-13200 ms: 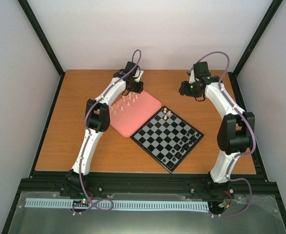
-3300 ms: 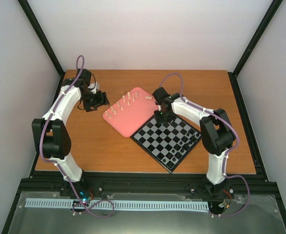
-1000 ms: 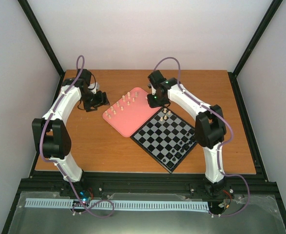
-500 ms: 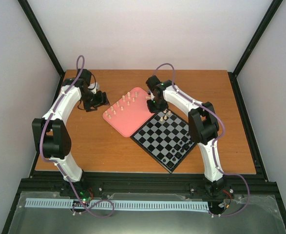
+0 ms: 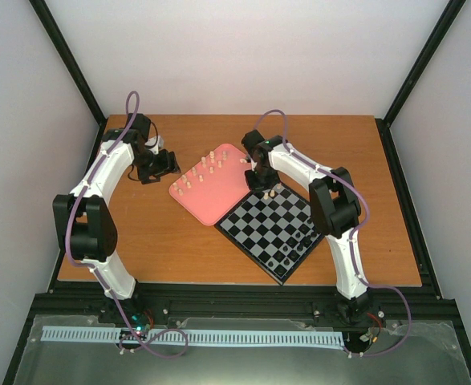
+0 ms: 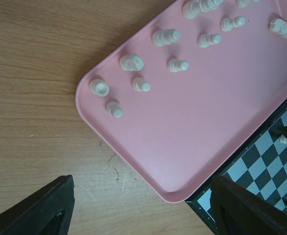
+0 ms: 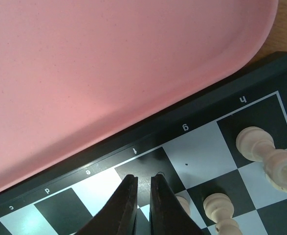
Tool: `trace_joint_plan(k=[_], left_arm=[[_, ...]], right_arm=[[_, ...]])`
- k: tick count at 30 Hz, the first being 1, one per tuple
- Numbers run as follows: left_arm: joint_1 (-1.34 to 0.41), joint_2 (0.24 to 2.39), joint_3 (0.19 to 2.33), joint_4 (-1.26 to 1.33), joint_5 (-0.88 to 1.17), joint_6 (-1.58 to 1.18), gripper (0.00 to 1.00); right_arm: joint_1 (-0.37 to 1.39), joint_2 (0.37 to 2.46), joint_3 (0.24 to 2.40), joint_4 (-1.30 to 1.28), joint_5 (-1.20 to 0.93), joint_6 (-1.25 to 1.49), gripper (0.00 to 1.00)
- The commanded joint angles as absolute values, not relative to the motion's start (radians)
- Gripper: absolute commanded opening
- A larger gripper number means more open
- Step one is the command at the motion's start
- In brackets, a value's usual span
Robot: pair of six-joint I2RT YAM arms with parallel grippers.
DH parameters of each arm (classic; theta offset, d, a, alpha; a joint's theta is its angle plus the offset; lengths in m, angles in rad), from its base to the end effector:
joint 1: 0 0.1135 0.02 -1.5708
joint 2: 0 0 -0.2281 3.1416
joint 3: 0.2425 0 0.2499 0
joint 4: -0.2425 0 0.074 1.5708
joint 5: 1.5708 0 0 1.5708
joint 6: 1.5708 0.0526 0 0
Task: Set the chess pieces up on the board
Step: Pick up the chess piece from the storage box.
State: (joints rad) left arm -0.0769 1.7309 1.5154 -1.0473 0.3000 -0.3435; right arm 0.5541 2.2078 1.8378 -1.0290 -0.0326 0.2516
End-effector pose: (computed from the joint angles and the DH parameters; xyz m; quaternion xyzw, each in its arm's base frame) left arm 0.3416 -0.0419 0.2270 -0.1071 0.9714 -0.1761 0.1175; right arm 0.3607 0.2252 0.1404 -0.1515 0.9846 0.0486 0.0726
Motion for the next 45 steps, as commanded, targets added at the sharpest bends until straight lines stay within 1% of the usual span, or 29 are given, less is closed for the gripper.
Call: trace_joint_plan(k=[1,28,35,40,42,45], left_arm=[[-0.079,1.738,1.524,-1.044,0.303,-0.339,0.78],[-0.079,1.736,1.518,-1.041,0.31,-0.34,0.78],[-0.081,1.734,1.516,-1.04,0.311,-0.341,0.78],[-0.079,1.735,1.519,-1.039,0.31,-0.34,0.78],[-0.08,1.735,1.519,-1.039,0.31,-0.34,0.78],[-0.079,1.732,1.518,-1.04,0.31,-0.34,0.78]], right_arm=[[0.548,2.192,1.829,-1.046,0.0,0.26,0.11],[0.546,2.148,1.776,-1.044,-0.009,0.27,0.11],[0.546,2.128,1.783,-1.024,-0.046,0.247,0.12],[0.546,2.134,1.827,-1.015,-0.076,0.236,0.13],[0.547,2.138,1.855,-1.015,-0.077,0.236,0.15],[0.546,2.156,1.924,-1.018,-0.065,0.235,0.28]])
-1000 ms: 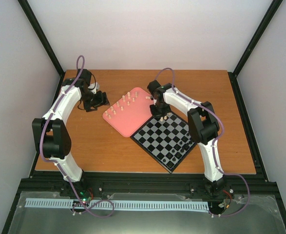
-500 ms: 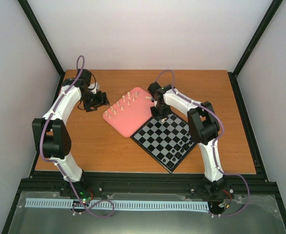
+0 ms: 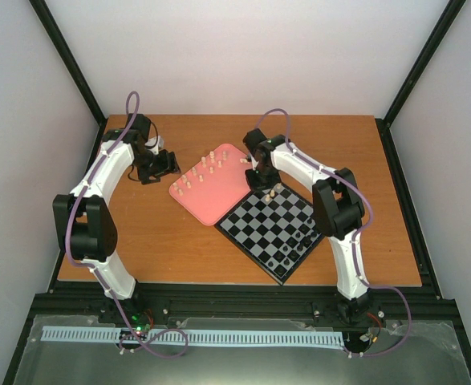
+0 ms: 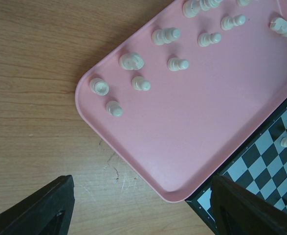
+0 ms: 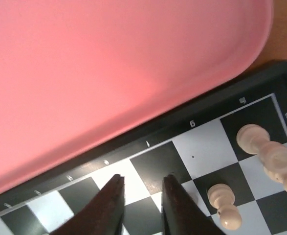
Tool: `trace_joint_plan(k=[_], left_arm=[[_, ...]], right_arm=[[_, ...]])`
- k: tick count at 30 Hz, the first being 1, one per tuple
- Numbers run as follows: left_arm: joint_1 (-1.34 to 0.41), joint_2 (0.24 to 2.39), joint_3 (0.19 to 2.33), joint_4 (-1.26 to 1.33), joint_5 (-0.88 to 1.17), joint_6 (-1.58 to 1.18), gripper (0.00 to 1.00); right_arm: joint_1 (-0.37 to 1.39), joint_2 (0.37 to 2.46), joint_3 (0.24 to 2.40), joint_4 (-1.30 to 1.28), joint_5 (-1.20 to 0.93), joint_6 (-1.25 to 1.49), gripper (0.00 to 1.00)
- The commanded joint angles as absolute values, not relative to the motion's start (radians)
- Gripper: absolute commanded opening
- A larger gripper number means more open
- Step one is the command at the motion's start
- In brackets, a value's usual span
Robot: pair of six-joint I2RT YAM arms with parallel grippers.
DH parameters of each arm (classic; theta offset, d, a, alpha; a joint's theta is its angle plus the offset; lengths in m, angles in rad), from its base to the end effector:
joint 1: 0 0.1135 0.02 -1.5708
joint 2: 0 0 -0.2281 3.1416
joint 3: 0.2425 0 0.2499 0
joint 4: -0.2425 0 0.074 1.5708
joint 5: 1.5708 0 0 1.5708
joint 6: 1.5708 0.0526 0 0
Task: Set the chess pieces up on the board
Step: Pick up the chess piece from the storage box.
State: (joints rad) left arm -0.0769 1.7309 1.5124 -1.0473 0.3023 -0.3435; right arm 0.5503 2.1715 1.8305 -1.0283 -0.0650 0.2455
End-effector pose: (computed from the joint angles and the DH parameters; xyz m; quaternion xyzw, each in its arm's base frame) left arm 0.3413 -0.0420 0.2262 -0.1072 0.9715 -0.1769 0.1158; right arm 0.3587 0.2241 0.1532 -0.1542 0.9824 0.0688 0.0801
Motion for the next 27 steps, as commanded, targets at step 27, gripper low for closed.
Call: trace_joint_plan(k=[27], left_arm=[[-0.08,1.74,1.534,-1.046,0.301,-0.341,0.78]], right_arm=[[0.485,2.515,2.341,-0.874,-0.148,0.017,0.55]])
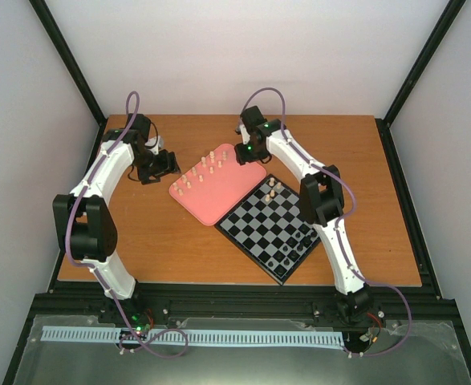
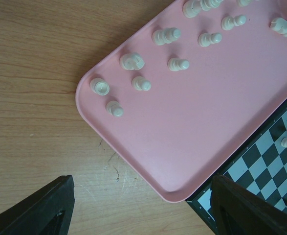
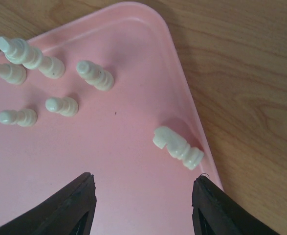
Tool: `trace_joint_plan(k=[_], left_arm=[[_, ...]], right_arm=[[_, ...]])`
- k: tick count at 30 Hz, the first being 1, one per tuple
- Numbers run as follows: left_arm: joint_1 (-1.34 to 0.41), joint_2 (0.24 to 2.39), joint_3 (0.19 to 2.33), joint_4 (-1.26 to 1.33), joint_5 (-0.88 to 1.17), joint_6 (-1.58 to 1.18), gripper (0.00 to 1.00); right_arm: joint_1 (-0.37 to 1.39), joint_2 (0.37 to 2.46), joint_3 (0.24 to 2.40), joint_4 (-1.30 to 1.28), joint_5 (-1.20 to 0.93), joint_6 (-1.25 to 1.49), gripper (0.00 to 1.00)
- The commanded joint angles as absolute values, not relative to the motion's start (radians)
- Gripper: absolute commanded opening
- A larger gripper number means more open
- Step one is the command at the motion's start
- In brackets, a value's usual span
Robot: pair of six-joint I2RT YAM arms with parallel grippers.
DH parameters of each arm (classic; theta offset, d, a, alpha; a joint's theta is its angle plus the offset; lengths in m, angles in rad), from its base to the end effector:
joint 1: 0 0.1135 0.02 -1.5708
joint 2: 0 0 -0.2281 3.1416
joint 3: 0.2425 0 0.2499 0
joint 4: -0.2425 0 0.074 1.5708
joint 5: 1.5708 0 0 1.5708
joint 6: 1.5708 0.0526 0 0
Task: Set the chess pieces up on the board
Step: Pick up the chess piece from the storage box.
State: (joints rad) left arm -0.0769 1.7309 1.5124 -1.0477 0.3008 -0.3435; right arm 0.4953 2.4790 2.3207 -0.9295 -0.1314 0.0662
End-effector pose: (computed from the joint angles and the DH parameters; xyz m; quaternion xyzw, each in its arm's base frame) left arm 0.3412 -0.0419 0.2262 -0.1073 0.9716 -0.1761 0.1158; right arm 0.4432 0.2472 0.1631 -0.2216 0.9433 0.1274 0.2116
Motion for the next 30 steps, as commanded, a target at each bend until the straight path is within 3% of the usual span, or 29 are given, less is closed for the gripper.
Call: trace_joint_plan(k=[1,23,30], left_arm=[[-0.08,1.739,1.534,-1.048,0.3,-0.341,0.78],[-0.08,1.759,1.539,-1.058,0.295,-0.337,0.78],[-0.08,1.764,1.536,-1.052,0.303,-0.339,0.78]], right_arm=[[0.482,2.521,2.343,-0.868,-0.158,0.015,0.55],[0.467,2.58,2.369,-0.788,-0.215,0.016,0.53],[0.468,2.57,2.373,-0.839,-0.139,0.088,0.38]])
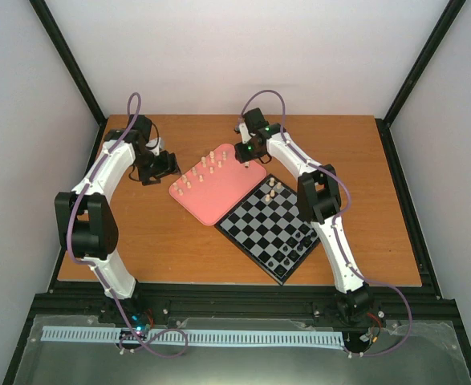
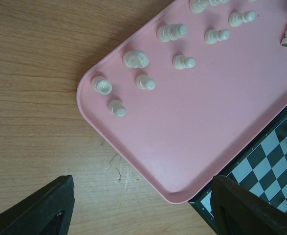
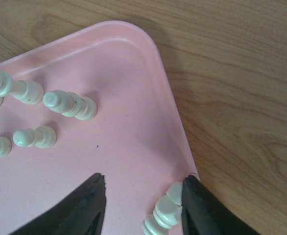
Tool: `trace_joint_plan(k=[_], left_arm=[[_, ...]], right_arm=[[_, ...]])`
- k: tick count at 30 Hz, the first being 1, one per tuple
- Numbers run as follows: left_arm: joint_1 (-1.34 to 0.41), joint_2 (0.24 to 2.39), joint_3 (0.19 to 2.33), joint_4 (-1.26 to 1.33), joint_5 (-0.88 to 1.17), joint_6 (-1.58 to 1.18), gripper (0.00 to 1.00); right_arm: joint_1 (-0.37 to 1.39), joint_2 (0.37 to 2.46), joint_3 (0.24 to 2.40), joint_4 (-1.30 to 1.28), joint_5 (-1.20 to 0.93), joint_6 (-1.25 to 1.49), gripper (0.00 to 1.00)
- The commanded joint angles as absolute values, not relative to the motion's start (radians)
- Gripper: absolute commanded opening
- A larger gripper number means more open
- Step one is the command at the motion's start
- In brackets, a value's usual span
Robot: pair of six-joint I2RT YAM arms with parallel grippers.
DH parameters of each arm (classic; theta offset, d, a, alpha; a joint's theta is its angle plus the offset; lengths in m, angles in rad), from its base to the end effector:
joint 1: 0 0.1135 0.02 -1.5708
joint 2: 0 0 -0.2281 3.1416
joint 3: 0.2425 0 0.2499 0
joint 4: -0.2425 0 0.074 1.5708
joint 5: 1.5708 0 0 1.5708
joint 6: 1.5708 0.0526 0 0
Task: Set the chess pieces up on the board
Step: Pick up the chess piece from the storage box.
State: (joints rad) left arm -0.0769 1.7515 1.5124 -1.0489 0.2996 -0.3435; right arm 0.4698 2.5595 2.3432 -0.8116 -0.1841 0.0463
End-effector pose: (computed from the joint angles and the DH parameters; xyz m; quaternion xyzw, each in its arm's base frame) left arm 0.3434 -0.0420 0.2194 -0.1093 0.9730 -0.1736 0.1055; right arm 0.4640 0.2464 0.1378 -0.2257 0.9327 0.1538 0.2356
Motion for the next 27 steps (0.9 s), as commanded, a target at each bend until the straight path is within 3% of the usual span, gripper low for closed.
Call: trace_joint_plan(k=[1,10,27], left_arm=[[-0.08,1.764,1.536,-1.052,0.304,-0.339,0.78],[-0.081,1.762,1.534,-1.049,0.307,-0.339,0.78],[-0.08,1.76,1.537,-1.052,0.301,-0.339,0.78]], right_arm=[[0.468,2.57,2.372,-0.848,-0.127,0.102,0.37],[0.471,2.579,2.37,-0.886,-0.111,0.209,0.41],[0.474,2.607,2.374,-0.918,-0.111,0.222,0.4]])
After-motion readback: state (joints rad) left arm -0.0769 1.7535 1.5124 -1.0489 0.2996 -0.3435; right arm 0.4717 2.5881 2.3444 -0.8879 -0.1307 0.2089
